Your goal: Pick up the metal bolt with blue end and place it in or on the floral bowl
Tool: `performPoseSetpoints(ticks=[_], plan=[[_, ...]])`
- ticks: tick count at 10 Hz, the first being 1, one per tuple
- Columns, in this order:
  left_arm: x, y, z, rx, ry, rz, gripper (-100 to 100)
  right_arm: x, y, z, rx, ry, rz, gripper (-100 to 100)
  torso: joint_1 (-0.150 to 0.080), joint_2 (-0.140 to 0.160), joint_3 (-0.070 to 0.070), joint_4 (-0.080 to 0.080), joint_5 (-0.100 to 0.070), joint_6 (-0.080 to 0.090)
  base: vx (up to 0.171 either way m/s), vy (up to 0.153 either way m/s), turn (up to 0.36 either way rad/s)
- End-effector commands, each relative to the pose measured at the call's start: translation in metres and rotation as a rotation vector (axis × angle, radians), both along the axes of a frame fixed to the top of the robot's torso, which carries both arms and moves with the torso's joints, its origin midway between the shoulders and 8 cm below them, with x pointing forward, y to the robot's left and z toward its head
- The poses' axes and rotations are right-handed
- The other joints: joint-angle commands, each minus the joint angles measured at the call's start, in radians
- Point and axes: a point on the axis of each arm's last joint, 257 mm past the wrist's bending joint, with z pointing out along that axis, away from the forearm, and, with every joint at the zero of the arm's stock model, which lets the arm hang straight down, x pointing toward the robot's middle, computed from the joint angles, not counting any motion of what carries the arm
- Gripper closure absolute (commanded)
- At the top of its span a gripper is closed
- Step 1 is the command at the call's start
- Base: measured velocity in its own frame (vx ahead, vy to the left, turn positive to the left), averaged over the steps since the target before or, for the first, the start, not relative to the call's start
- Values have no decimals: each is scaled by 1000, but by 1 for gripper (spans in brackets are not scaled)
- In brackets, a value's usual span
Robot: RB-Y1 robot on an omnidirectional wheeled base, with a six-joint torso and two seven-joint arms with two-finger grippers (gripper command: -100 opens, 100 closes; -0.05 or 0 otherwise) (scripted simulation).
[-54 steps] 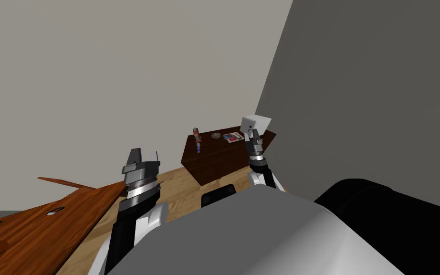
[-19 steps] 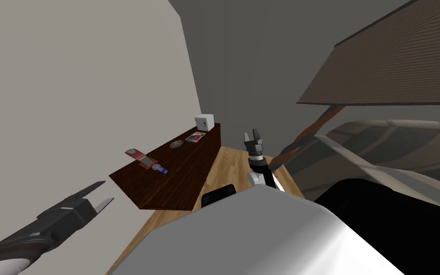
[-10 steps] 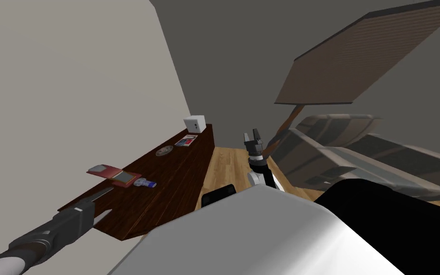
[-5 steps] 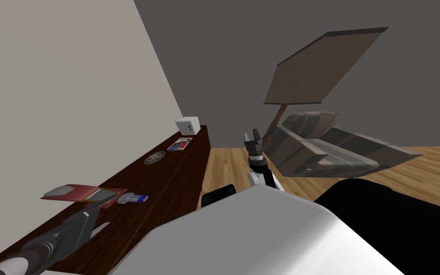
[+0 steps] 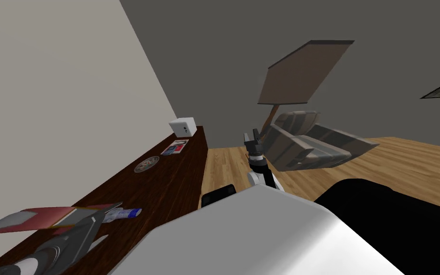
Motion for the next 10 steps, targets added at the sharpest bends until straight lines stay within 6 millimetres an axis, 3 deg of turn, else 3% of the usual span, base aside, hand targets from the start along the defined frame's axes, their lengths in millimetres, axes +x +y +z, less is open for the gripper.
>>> performPoseSetpoints(ticks=[1, 2, 8, 9, 10], plan=[[-17, -1, -16, -12, 87, 7, -100, 0, 0, 0, 0, 0, 0, 0, 0, 0, 0, 0, 0, 0, 58, 111, -210], [-17, -1, -16, -12, 88, 8, -100, 0, 0, 0, 0, 0, 0, 0, 3, -1, 0, 0, 1, 0, 38, 82, -59], [-69, -6, -54, -44, 316, 27, -100, 0, 0, 0, 0, 0, 0, 0, 0, -1, 0, 0, 0, -1, 38, 63, -132], [-61, -5, -51, -40, 291, 21, -100, 0, 0, 0, 0, 0, 0, 0, 0, 0, 0, 0, 0, -1, 14, 28, -28], [-62, -5, -52, -41, 296, 24, 0, 0, 0, 0, 0, 0, 0, 0, -3, 1, 1, 0, 0, -1, 4, 6, 3]])
